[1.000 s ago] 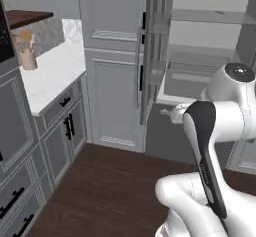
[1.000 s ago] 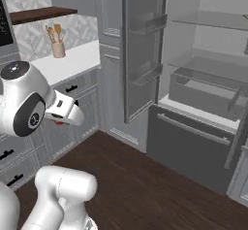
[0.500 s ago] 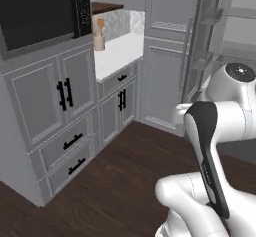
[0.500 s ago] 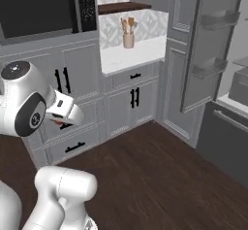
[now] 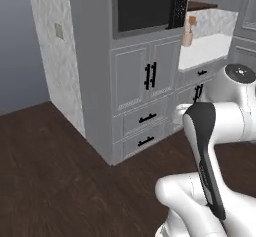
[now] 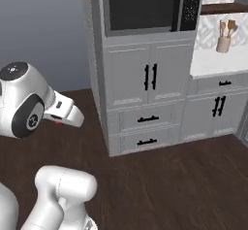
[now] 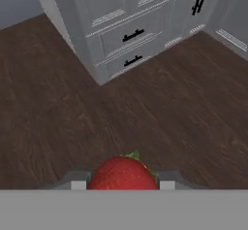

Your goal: Take the strawberry from the fridge and place it on top of the pancake, located on the dining counter.

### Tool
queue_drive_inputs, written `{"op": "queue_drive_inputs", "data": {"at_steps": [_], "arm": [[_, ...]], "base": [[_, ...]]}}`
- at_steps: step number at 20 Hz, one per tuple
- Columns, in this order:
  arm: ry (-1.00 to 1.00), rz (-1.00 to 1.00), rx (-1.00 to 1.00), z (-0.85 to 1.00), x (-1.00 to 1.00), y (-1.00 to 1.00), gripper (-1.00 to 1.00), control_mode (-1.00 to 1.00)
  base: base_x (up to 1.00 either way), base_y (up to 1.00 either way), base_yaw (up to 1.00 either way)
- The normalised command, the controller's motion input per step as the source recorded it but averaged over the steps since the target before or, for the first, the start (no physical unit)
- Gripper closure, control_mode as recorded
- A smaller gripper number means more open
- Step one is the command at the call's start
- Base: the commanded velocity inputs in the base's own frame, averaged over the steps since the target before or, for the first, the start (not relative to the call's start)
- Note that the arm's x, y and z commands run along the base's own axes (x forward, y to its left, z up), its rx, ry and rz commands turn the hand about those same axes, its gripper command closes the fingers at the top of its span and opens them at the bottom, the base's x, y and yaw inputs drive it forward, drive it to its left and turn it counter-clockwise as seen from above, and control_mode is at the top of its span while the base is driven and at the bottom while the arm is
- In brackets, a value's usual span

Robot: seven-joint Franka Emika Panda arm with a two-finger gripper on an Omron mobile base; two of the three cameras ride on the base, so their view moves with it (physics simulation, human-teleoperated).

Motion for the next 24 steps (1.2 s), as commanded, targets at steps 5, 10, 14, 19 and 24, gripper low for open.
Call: {"op": "queue_drive_inputs", "data": {"at_steps": [5,10,14,19,24], "arm": [[0.0,0.0,0.0,0.0,0.0,0.0,1.0,1.0],[0.0,0.0,0.0,0.0,0.0,0.0,1.0,1.0],[0.0,0.0,0.0,0.0,0.0,0.0,1.0,1.0],[0.0,0.0,0.0,0.0,0.0,0.0,1.0,1.0],[0.0,0.0,0.0,0.0,0.0,0.0,1.0,1.0]], "base": [[0.27,0.4,0.86],[0.55,0.85,0.5],[1.0,0.72,0.17],[1.0,0.67,0.06],[1.0,0.7,0.01]]}}
